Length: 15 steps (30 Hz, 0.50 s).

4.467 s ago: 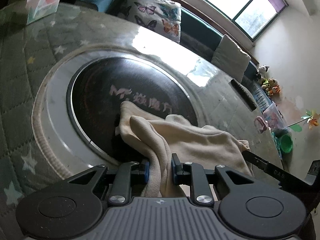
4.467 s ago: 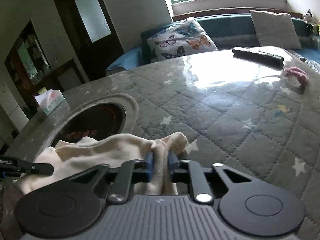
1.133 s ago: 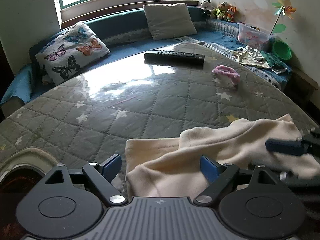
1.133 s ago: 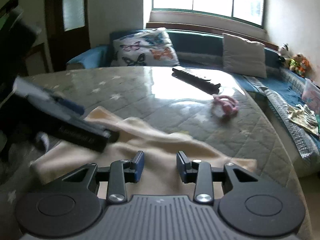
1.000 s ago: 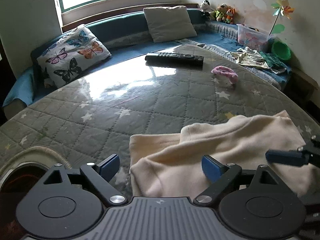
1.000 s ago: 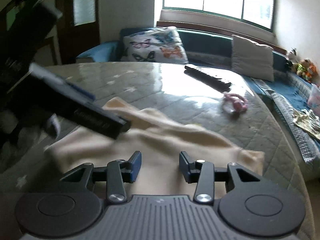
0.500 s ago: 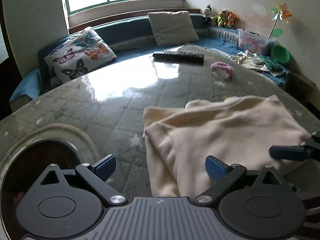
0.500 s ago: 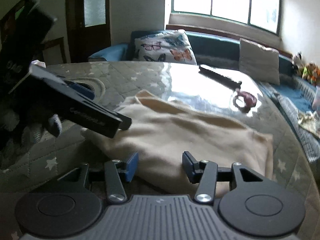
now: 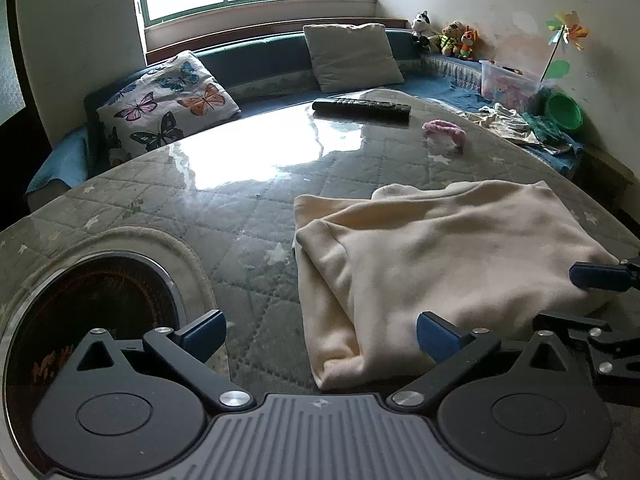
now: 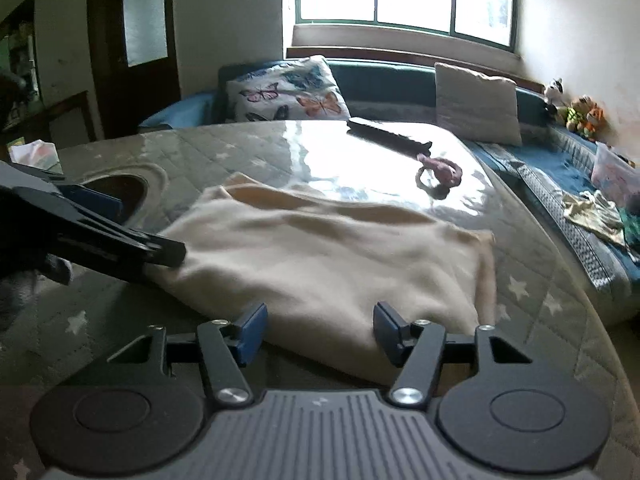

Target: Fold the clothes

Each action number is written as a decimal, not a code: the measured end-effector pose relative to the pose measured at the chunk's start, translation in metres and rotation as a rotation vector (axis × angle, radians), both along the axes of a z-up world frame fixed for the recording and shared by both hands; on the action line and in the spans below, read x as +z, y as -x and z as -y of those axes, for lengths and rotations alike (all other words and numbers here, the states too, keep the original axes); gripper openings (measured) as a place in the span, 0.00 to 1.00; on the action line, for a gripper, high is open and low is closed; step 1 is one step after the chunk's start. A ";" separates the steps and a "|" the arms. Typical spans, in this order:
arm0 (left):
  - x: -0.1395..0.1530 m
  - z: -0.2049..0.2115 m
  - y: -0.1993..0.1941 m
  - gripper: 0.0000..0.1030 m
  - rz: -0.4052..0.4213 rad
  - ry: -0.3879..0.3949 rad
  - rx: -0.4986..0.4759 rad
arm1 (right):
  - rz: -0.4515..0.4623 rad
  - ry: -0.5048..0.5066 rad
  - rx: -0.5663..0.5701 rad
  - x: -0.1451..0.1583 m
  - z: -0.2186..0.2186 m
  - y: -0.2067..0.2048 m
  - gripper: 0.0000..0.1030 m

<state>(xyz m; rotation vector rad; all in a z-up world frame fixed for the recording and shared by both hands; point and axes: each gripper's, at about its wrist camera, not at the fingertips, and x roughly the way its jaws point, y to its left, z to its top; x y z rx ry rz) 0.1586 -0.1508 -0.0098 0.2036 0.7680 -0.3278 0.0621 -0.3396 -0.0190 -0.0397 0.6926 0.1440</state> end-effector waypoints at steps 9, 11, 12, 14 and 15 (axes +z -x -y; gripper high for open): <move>0.005 -0.001 0.013 1.00 0.020 -0.011 -0.003 | 0.015 -0.018 -0.026 0.000 0.004 0.010 0.72; 0.006 -0.001 0.015 1.00 0.024 -0.012 -0.002 | 0.018 -0.016 -0.031 0.000 0.004 0.012 0.73; 0.007 -0.001 0.016 1.00 0.026 -0.012 -0.001 | 0.019 -0.017 -0.035 0.002 0.004 0.014 0.73; 0.008 -0.001 0.019 1.00 0.029 -0.014 0.000 | 0.022 -0.019 -0.044 0.002 0.005 0.016 0.77; 0.008 -0.001 0.021 1.00 0.030 -0.016 -0.001 | 0.023 -0.020 -0.049 0.003 0.005 0.017 0.81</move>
